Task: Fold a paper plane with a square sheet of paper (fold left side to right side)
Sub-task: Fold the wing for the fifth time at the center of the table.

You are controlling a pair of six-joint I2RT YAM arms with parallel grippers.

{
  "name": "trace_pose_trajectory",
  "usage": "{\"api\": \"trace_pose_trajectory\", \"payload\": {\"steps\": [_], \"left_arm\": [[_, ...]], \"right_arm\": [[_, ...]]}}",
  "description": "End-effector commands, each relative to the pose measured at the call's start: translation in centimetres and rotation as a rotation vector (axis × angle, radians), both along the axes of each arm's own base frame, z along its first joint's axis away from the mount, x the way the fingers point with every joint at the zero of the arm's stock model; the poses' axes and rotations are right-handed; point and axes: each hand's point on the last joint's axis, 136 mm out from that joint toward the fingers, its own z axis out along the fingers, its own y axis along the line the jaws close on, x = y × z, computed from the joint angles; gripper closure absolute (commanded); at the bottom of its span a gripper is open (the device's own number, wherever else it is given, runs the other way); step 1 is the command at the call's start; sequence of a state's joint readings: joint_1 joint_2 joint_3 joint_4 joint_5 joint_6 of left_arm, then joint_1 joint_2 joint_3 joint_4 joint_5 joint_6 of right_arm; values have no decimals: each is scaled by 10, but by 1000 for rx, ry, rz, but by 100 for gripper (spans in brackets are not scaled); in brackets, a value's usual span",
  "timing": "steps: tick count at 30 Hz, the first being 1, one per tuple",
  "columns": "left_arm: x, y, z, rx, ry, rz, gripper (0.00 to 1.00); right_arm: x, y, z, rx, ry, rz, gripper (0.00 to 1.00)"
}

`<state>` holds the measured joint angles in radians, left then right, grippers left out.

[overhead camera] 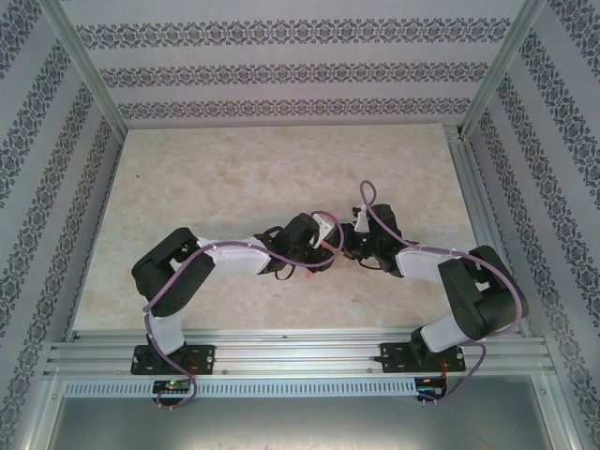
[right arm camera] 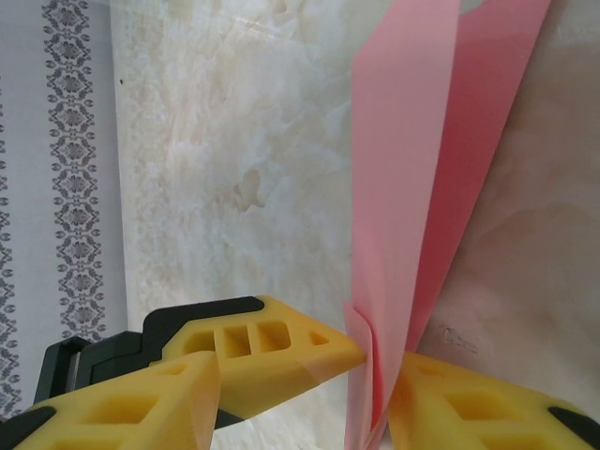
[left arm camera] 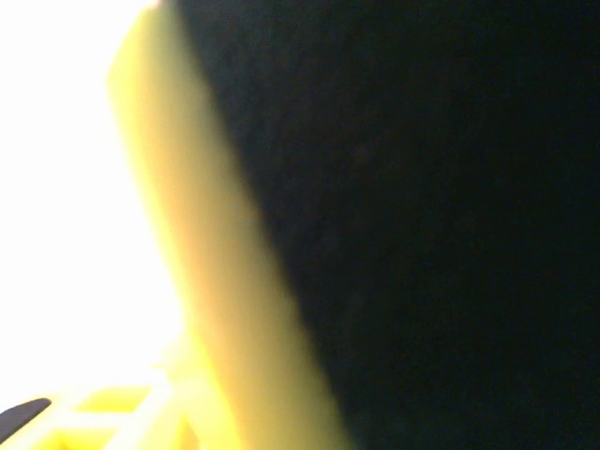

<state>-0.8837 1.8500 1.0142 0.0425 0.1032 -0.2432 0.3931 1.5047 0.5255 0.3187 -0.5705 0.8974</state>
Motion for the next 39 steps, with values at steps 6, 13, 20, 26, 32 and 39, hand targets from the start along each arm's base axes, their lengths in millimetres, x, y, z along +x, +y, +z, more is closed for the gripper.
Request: {"api": "trace_pose_trajectory", "payload": {"steps": [6,13,20,26,32,39], "left_arm": [[11,4,-1,13,-12,26,82],[15,11,1,-52,32,44,92],[16,13,0,-139,119,26,94],[24,14,-3,-202,181,33,95],[32,15,-6,-220,212,44,96],[39,23,-6,-233,214,88,96]], "right_arm": [[10,4,10,9,-24,-25,51],[9,-3,3,-21,-11,-33,51],[13,-39,8,-75,-24,-89,51],[20,-69,1,-126,1,-157,64],[33,-66,-13,-149,40,-154,79],[57,-62,-27,-129,55,-184,88]]}}
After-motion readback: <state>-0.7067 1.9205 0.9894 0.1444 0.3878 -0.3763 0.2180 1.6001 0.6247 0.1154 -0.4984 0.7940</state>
